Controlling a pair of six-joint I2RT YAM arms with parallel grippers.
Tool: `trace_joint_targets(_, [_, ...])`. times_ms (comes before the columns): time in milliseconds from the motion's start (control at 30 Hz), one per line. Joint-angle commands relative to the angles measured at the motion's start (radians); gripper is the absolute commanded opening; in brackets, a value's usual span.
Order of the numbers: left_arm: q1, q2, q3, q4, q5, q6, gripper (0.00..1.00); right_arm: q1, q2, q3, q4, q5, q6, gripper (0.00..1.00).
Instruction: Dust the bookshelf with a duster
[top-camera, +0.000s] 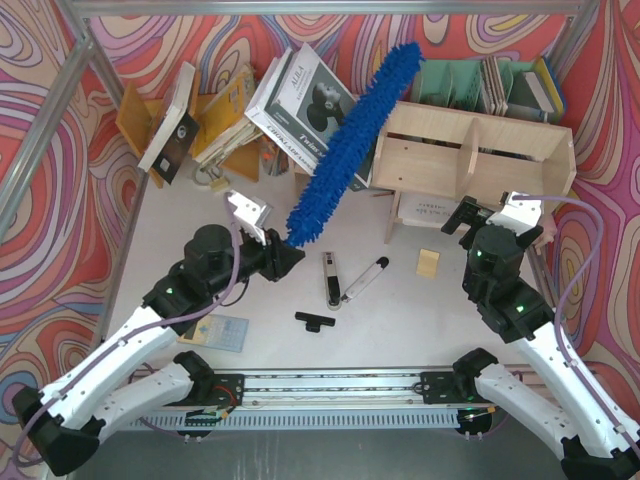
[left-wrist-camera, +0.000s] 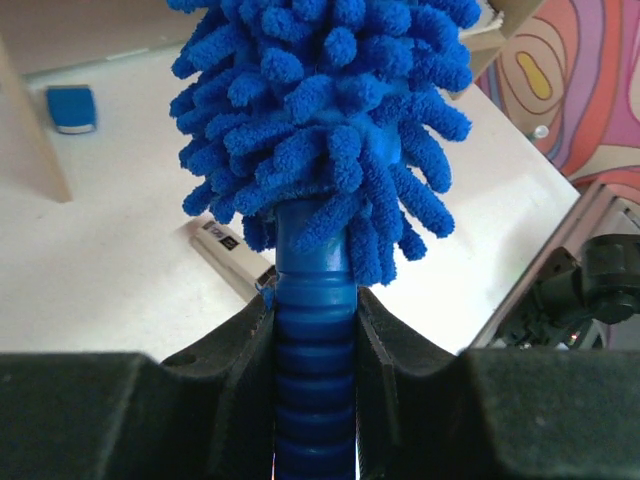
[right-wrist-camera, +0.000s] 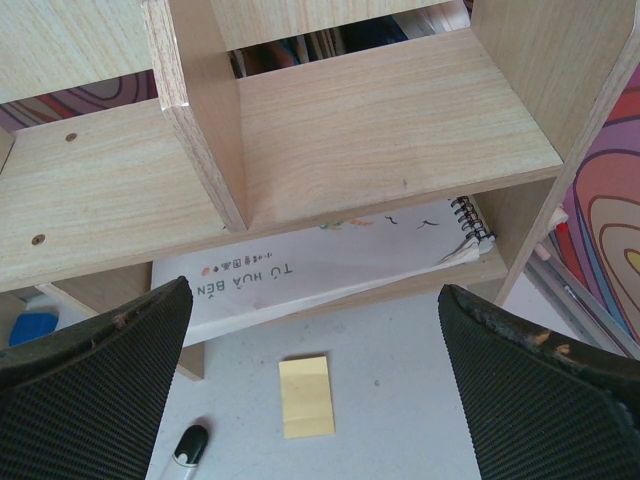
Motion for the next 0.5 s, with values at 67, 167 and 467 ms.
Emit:
trace_joint_targets(67, [-0.115, 0.042, 0.053, 0.072, -0.012, -0.019, 0.00, -0.004, 0.005, -0.010, 0.009, 0.011, 0.003, 0.99])
trace_joint_targets(167, [-0.186, 0.056, 0.118, 0.015, -0.060, 0.027, 0.00, -0.003, 0.007, -0.010, 0.008, 0.012, 0.004, 0.99])
trace_joint_targets(467, [-0.199, -0.094, 0.168, -0.086, -0.375, 0.065, 0.00, -0.003, -0.007, -0.013, 0.004, 0.011, 0.006, 0.99])
